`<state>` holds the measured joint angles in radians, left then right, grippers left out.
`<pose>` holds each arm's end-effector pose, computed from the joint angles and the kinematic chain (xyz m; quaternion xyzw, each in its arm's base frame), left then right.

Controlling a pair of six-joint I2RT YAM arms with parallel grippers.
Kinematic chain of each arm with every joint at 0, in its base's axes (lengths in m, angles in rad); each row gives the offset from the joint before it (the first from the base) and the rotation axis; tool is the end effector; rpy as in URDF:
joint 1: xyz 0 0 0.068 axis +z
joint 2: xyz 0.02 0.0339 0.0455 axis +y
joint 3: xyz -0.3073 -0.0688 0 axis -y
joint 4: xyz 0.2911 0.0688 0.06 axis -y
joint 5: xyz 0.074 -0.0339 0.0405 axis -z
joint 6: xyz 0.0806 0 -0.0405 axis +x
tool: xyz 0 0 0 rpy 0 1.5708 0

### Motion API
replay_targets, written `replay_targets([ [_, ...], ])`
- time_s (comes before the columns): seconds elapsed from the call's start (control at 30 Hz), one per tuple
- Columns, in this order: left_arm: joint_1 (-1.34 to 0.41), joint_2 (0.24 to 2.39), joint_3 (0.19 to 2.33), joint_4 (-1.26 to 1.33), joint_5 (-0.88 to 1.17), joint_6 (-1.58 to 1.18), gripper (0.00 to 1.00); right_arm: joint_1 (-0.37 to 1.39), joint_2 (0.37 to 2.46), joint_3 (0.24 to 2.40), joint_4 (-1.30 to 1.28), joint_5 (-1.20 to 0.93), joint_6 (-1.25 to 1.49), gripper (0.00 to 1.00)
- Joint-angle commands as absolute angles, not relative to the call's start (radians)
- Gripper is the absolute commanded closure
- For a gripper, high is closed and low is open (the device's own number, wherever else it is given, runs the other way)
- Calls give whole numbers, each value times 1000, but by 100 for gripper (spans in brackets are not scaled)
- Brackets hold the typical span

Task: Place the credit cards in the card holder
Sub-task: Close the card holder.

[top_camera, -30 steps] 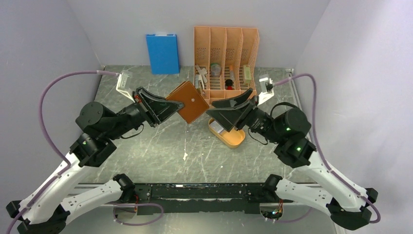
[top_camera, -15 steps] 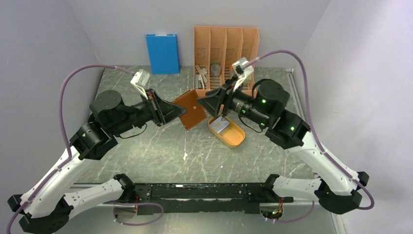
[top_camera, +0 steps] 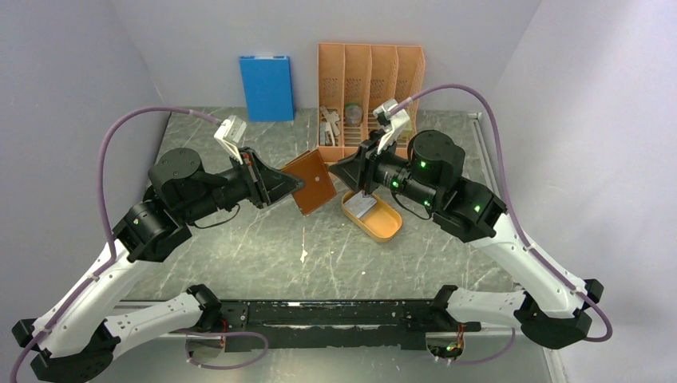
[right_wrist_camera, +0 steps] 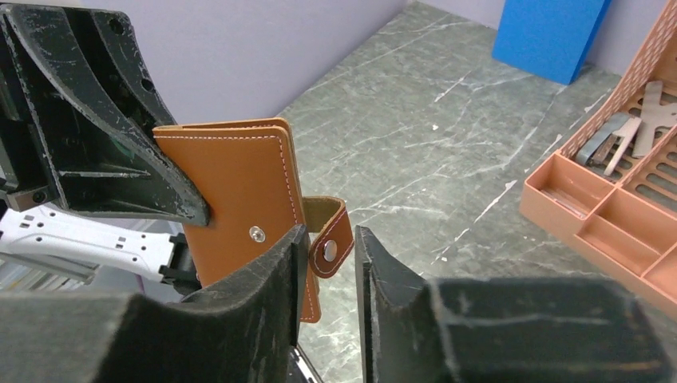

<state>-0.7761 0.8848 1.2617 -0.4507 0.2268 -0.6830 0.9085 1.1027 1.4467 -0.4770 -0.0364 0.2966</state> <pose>0.1486 -0.1713 0.5030 0.1108 0.7236 -0.5125 0.4488 0.1750 0.2292 0.5219 -0.2381 0.7139 0.3845 0.5347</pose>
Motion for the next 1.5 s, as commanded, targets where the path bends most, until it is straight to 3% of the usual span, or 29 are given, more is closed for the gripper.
replay_targets([
  [0.0, -776, 880, 1291, -438, 208, -670, 95, 910, 1086, 1454, -494, -30, 279, 71],
  [0.27, -775, 874, 1284, -434, 206, -672, 95, 910, 1102, 1460, -504, -39, 275, 66],
  [0.37, -776, 874, 1284, -441, 204, -670, 95, 910, 1105, 1454, -499, -57, 282, 54],
  [0.5, -776, 874, 1282, -443, 202, -670, 95, 910, 1107, 1450, -493, -72, 287, 49],
  [0.57, -775, 873, 1282, -443, 202, -670, 95, 910, 1112, 1452, -498, -70, 287, 51],
  [1.0, -776, 864, 1279, -451, 184, -663, 95, 910, 1096, 1451, -495, -53, 289, 94],
  [1.07, -775, 863, 1278, -451, 181, -663, 95, 910, 1094, 1451, -496, -65, 293, 94],
  [1.17, -775, 864, 1275, -449, 185, -665, 95, 909, 1092, 1452, -496, -74, 301, 71],
  [1.23, -775, 864, 1276, -449, 187, -666, 95, 909, 1089, 1450, -496, -70, 304, 68],
  [1.33, -776, 864, 1277, -449, 186, -666, 95, 910, 1086, 1448, -497, -66, 304, 73],
  [1.47, -776, 861, 1278, -454, 185, -666, 95, 910, 1083, 1447, -496, -64, 307, 90],
])
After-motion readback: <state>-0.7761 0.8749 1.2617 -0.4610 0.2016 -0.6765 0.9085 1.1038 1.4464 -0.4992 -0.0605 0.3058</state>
